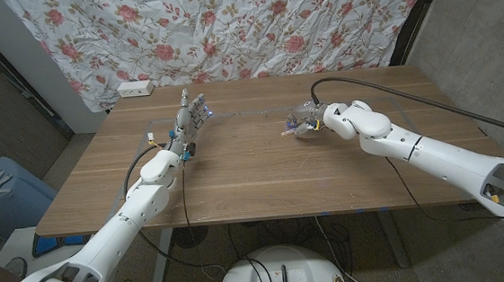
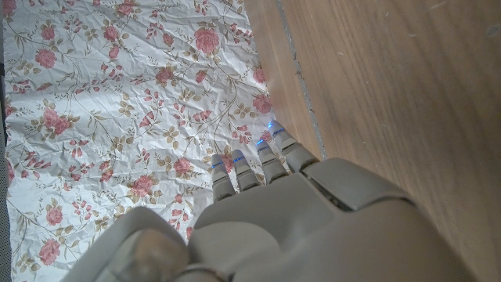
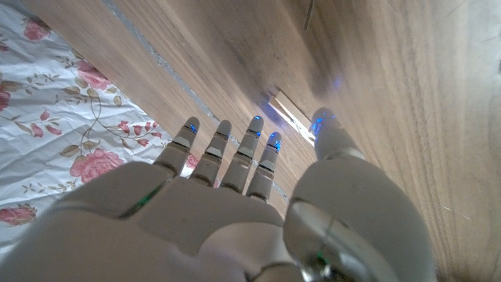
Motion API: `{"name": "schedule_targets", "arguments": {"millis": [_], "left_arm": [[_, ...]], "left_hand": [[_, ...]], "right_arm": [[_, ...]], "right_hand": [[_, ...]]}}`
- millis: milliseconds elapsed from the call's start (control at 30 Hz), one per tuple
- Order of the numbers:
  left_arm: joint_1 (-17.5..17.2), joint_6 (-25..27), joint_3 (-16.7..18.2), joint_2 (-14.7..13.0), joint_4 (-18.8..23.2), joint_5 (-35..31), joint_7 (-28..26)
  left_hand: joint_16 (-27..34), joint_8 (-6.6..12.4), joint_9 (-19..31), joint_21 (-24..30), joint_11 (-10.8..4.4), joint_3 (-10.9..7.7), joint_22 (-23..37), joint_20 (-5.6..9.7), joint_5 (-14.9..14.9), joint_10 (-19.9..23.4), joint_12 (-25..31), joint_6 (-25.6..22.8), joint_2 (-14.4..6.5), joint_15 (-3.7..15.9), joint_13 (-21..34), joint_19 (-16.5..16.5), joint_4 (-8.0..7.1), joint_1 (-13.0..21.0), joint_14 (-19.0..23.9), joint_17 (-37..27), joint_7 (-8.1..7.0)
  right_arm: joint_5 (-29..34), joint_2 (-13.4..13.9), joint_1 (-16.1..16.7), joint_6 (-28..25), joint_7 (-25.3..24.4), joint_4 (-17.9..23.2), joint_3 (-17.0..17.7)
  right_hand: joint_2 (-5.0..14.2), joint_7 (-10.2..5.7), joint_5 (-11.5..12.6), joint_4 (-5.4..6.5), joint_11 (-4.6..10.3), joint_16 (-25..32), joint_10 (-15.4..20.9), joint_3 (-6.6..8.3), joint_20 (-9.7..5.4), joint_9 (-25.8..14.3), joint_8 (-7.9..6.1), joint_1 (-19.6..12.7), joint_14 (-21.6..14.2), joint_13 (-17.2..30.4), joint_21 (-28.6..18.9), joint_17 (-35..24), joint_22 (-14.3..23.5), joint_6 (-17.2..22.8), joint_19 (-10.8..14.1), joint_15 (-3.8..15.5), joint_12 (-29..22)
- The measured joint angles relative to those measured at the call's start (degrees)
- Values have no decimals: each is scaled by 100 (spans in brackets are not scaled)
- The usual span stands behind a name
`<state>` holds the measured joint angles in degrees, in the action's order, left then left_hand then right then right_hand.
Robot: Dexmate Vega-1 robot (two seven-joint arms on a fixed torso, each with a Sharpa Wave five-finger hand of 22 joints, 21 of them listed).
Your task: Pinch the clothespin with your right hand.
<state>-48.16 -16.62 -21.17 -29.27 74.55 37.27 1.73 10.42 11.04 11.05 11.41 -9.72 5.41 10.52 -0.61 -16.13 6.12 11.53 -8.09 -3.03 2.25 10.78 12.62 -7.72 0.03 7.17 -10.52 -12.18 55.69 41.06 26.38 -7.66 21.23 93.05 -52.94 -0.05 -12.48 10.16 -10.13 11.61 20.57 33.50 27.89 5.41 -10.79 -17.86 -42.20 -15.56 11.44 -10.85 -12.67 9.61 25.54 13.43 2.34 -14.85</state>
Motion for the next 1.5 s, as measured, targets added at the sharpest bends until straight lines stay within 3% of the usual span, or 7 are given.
{"name": "schedule_targets", "arguments": {"millis": [133,300,567,667,933,1100,1500], "left_arm": [[0,1,0,1,0,0,0],[0,1,0,1,0,0,0],[0,3,0,1,-1,0,0],[0,3,-1,1,-1,0,0],[1,3,-1,2,-3,-1,0],[1,3,-1,2,-4,-1,0],[1,3,-2,2,-4,-2,0]], "left_hand": [[0,0,0,0,0,0,0,0,0,0,0,0,0,0,0,0,0,0,0,0,0],[0,0,0,0,0,0,0,0,0,0,0,0,0,0,0,0,0,0,0,0,0],[0,0,0,0,0,0,0,0,0,0,0,0,0,0,0,0,0,0,0,0,0],[0,0,0,0,0,0,0,0,0,0,0,0,0,0,0,0,0,0,0,0,0],[0,0,0,0,0,0,0,0,0,0,0,0,0,0,0,0,0,0,0,0,0],[0,0,0,0,0,0,0,0,0,0,0,0,0,0,0,0,0,0,0,0,0],[0,0,0,0,0,0,0,0,0,0,0,0,0,0,0,0,0,0,0,0,0]], "right_arm": [[35,46,44,107,-234,-37,1],[63,69,67,223,-458,-70,11],[113,98,78,429,-751,-323,31],[128,87,60,485,-834,-382,26],[141,48,-3,603,-1002,-530,-11],[142,20,-58,673,-1056,-619,-39],[155,-54,-177,811,-1187,-798,-110]], "right_hand": [[-81,-1,0,-7,51,66,270,-54,-40,0,-65,-102,-128,0,0,0,0,261,122,-10,0],[-159,-2,0,6,79,108,358,-89,-81,0,-101,-215,-181,0,0,0,0,363,163,1,0],[-98,-8,0,-7,68,110,469,-101,-101,0,-100,-369,-249,1,0,1,0,418,265,12,27],[-186,-12,1,-6,88,155,534,-101,-101,-8,-134,-458,-263,4,0,1,0,496,265,20,28],[-38,-2,1,71,96,272,972,-214,-175,-57,-312,-607,-435,17,0,-53,0,1001,338,-9,27],[13,-21,-21,99,91,317,1103,-267,-184,-57,-355,-657,-496,16,0,-80,0,1162,347,9,28],[157,-33,-20,47,116,467,1520,-364,-256,-82,-465,-803,-648,43,0,-133,0,1542,418,2,68]]}}
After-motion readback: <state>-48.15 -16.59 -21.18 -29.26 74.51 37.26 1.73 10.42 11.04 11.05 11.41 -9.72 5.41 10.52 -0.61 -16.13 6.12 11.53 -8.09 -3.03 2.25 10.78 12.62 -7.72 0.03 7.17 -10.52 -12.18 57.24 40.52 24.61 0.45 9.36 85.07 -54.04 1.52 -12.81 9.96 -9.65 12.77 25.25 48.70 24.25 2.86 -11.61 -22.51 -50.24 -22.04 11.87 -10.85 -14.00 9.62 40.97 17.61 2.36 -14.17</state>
